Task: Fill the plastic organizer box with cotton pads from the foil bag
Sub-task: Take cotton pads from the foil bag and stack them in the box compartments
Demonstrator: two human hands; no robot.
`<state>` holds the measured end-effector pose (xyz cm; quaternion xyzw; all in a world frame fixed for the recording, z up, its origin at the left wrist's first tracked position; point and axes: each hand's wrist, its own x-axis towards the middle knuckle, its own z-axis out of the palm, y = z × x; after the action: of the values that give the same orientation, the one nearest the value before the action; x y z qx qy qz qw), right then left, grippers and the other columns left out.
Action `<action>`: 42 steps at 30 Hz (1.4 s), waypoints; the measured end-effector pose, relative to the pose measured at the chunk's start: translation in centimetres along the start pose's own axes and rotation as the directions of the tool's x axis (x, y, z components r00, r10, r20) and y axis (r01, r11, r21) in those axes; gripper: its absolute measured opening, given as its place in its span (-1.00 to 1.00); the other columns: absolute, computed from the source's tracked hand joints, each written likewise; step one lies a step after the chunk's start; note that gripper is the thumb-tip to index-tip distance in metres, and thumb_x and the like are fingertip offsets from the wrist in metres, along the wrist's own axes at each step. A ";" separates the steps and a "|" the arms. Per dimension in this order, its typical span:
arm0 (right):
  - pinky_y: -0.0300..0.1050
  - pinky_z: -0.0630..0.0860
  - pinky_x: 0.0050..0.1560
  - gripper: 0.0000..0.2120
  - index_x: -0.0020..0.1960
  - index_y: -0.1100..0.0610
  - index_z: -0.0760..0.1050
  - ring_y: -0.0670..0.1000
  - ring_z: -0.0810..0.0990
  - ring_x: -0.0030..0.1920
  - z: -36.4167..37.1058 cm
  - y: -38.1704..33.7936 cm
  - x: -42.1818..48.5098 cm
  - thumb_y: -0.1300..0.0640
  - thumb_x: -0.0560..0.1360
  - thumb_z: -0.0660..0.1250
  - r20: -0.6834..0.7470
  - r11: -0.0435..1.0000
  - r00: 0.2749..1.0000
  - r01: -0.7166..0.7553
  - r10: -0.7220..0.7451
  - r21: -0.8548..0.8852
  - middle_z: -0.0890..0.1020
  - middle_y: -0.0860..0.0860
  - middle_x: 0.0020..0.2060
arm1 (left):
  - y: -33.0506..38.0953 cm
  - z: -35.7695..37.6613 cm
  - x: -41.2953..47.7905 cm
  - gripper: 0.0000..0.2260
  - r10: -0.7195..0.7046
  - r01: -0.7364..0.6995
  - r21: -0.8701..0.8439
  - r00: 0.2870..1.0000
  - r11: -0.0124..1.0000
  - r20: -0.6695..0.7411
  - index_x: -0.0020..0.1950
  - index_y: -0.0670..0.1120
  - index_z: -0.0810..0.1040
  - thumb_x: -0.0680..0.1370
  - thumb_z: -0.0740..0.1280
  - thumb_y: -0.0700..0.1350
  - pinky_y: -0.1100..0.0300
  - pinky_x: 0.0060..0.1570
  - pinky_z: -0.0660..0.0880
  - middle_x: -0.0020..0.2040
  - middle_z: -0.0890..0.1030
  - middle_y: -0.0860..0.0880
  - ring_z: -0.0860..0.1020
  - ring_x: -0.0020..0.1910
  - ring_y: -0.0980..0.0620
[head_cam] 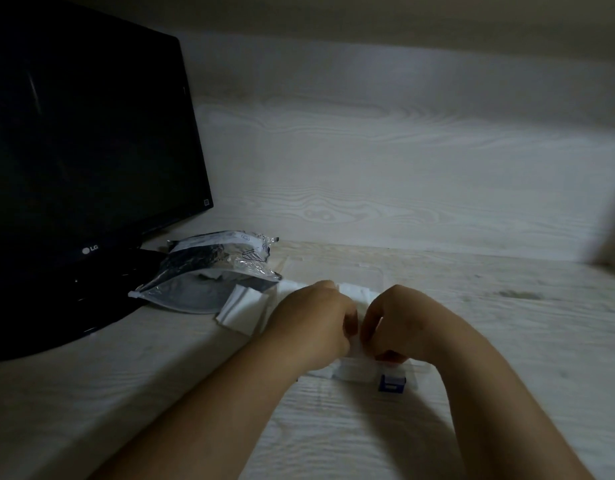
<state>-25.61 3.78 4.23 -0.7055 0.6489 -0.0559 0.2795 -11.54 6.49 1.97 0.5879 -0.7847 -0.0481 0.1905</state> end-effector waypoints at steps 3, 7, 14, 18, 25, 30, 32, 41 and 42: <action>0.01 0.66 -0.02 -0.81 -0.04 0.09 0.69 0.08 0.69 -0.12 0.2 0.0 0.4 0.24 0.36 0.51 -0.025 1.000 1.000 -0.013 0.012 -0.025 0.68 0.10 -0.12 | 0.1 0.2 0.1 -0.89 -0.009 0.009 0.033 1.000 0.999 -0.001 -0.12 -0.02 0.69 0.39 0.43 -0.09 0.25 -0.27 0.38 -0.11 0.57 -0.02 0.57 -0.15 -0.05; -0.05 0.63 0.04 -0.67 0.09 0.06 0.64 0.03 0.66 -0.10 0.6 -0.1 0.8 0.11 0.33 0.54 -0.023 0.995 0.999 -0.047 0.045 -0.094 0.66 0.05 -0.05 | -0.1 0.3 0.1 -0.89 -0.010 0.008 0.056 0.999 0.998 0.037 -0.22 -0.10 0.65 0.40 0.44 -0.06 0.25 -0.43 0.27 -0.31 0.51 -0.03 0.50 -0.31 -0.03; -0.06 0.58 0.14 -0.67 0.12 0.01 0.63 0.02 0.63 -0.04 1.0 -0.2 0.8 -0.01 0.37 0.48 -0.015 0.971 1.000 -0.026 0.023 -0.236 0.65 0.02 -0.03 | -0.3 0.5 0.3 -0.88 -0.009 0.004 0.064 0.997 0.998 0.077 -0.19 -0.13 0.64 0.45 0.41 -0.09 0.22 -0.39 0.29 -0.28 0.50 -0.06 0.54 -0.25 -0.07; -0.02 0.67 -0.08 -0.77 -0.03 0.12 0.65 0.02 0.70 -0.22 0.7 -0.3 0.4 0.07 0.35 0.50 -0.055 0.987 0.998 0.003 -0.012 -0.163 0.70 0.07 -0.24 | -0.8 0.5 0.1 -0.90 0.026 -0.027 0.021 0.999 0.999 0.033 -0.14 -0.10 0.64 0.48 0.35 -0.12 0.19 -0.31 0.35 -0.17 0.54 -0.07 0.54 -0.18 -0.07; -0.11 0.61 -0.22 -0.87 -0.17 0.09 0.69 0.00 0.66 -0.24 0.1 -0.6 -0.8 0.21 0.36 0.37 -0.152 0.982 0.977 0.132 -0.152 -0.137 0.69 0.04 -0.27 | -1.9 -1.0 -0.1 -0.91 -0.052 0.002 -0.273 0.983 0.962 -0.176 -0.12 0.02 0.68 0.48 0.37 -0.11 0.28 -0.17 0.48 -0.17 0.65 0.09 0.56 -0.19 0.19; -0.31 0.48 -0.34 -0.86 -0.22 0.00 0.69 -0.13 0.59 -0.30 0.2 -0.4 -0.7 0.19 0.41 0.40 -0.197 0.972 0.954 0.207 -0.225 -0.109 0.65 -0.11 -0.32 | -3.2 -2.3 -0.2 -0.91 -0.162 0.091 -0.322 0.966 0.942 -0.201 -0.13 0.03 0.69 0.48 0.39 -0.13 0.30 -0.12 0.50 -0.19 0.65 0.12 0.58 -0.17 0.18; -0.30 0.50 -0.34 -0.85 -0.22 0.01 0.69 -0.13 0.60 -0.30 0.4 -0.3 -0.7 0.20 0.42 0.38 -0.205 0.968 0.948 0.223 -0.243 -0.116 0.66 -0.11 -0.31 | -3.9 -2.8 -0.4 -0.90 -0.213 0.141 -0.304 0.953 0.942 -0.217 -0.09 0.02 0.69 0.49 0.39 -0.13 0.29 -0.06 0.50 -0.14 0.67 0.11 0.59 -0.12 0.16; -0.24 0.59 -0.20 -0.85 -0.24 -0.10 0.59 -0.14 0.59 -0.25 0.8 -0.1 -0.2 0.13 0.44 0.38 -0.263 0.946 0.911 0.286 -0.318 -0.153 0.63 -0.15 -0.25 | -7.5 -3.7 -1.6 -0.84 -0.406 0.403 -0.068 0.878 0.913 -0.252 0.03 -0.04 0.67 0.52 0.33 -0.17 0.15 0.09 0.50 0.08 0.64 -0.07 0.58 0.09 -0.07; -0.25 0.58 -0.20 -0.85 -0.23 -0.11 0.59 -0.14 0.58 -0.25 0.8 -0.2 -0.3 0.12 0.44 0.38 -0.265 0.943 0.907 0.294 -0.327 -0.156 0.62 -0.16 -0.25 | -7.9 -3.6 -1.7 -0.85 -0.420 0.425 -0.029 0.878 0.905 -0.231 0.05 -0.07 0.65 0.53 0.33 -0.15 0.15 0.06 0.47 0.12 0.62 -0.09 0.56 0.11 -0.10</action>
<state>-25.11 4.33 3.72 -0.7987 0.5640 -0.1647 0.1297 -2.69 6.19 2.46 0.7485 -0.6105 -0.0107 0.2588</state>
